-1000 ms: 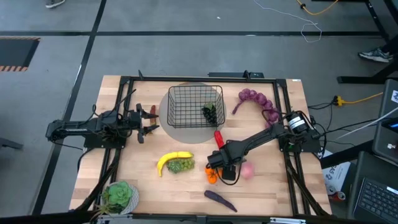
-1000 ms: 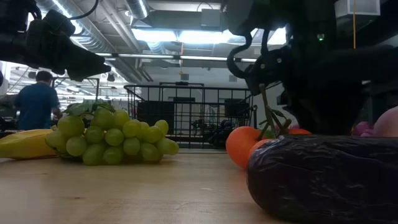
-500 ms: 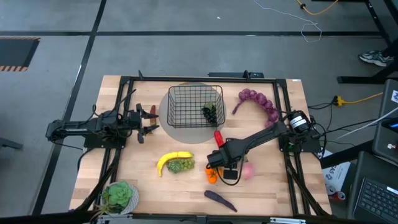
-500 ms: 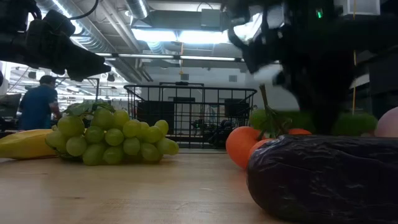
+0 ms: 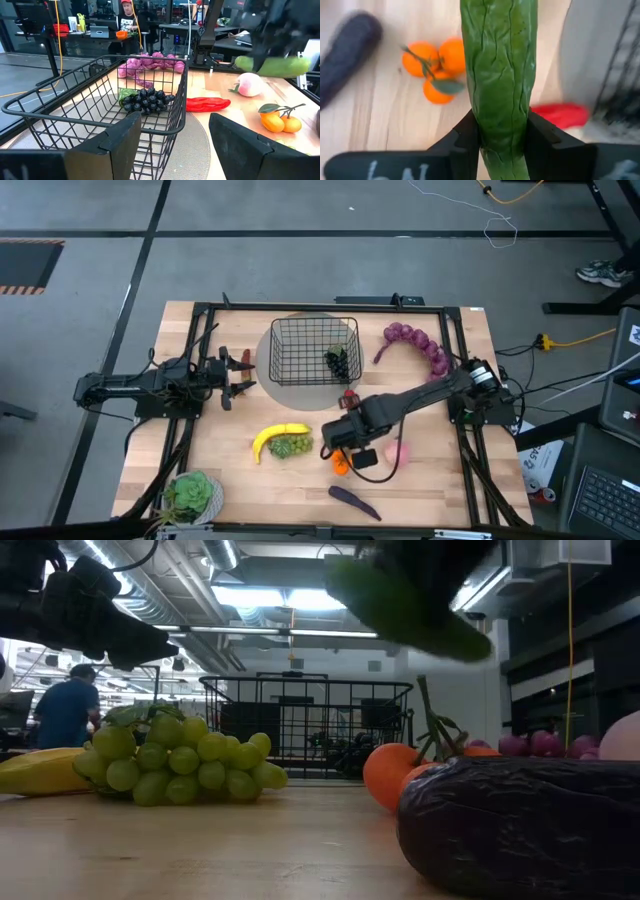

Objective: Build produce basket
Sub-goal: Put the green cucumber into the wire basket

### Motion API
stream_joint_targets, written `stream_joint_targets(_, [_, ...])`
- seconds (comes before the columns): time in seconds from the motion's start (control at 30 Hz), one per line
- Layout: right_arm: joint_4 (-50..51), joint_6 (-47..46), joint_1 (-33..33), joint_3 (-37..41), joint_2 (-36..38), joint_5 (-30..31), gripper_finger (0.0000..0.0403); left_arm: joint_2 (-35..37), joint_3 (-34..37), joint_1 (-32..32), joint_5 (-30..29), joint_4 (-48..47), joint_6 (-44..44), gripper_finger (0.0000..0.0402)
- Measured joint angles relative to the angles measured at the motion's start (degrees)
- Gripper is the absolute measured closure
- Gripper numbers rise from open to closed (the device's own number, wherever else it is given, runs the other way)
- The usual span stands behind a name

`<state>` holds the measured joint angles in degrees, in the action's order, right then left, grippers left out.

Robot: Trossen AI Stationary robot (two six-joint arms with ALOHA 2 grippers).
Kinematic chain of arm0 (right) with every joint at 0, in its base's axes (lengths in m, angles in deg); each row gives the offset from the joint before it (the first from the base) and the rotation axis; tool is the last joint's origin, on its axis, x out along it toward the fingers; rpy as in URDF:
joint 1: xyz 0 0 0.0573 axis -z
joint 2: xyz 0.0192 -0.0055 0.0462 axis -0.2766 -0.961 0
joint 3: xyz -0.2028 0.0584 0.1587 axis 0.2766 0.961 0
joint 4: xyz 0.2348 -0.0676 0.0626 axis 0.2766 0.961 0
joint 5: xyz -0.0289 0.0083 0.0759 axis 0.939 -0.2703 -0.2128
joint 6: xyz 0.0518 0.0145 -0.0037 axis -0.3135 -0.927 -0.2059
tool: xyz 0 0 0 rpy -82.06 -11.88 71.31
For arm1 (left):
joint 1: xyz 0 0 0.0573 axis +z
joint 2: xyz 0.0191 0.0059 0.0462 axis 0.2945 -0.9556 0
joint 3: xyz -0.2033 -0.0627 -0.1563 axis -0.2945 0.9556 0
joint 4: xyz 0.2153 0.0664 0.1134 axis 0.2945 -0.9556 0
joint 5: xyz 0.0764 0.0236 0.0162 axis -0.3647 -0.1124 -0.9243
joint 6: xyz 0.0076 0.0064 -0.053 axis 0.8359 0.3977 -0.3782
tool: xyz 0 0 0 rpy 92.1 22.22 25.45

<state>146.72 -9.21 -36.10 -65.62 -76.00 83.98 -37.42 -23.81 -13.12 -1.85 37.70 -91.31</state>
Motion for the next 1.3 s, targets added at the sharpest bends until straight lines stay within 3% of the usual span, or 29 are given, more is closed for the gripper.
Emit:
stream_joint_targets(0.27, [2.1,9.4,5.5,-12.7,0.0,1.4,0.0304,0.0,0.0,0.0,0.0,0.0,0.0,0.0172])
stream_joint_targets(0.4, [-2.9,8.7,10.4,-17.5,0.0,1.3,0.0304,0.0,0.0,0.0,0.0,0.0,0.0,0.0172])
stream_joint_targets(0.67, [-13.4,6.4,20.9,-18.3,-0.3,-7.6,0.0304,0.0,0.0,0.0,0.0,-0.1,0.0,0.0172])
stream_joint_targets(0.87, [-14.1,5.9,27.1,-18.3,-2.4,-7.7,0.0301,0.0,0.0,0.0,0.0,-0.1,0.0,0.0172])
stream_joint_targets(1.03, [-14.0,0.6,29.6,-18.2,-4.9,-7.8,0.0258,0.0,0.0,0.0,0.0,-0.1,0.0,0.0172])
stream_joint_targets(1.3, [-13.9,0.1,30.5,-18.2,-6.6,-7.8,0.0185,0.0,0.0,0.0,0.0,-0.1,0.0,0.0172])
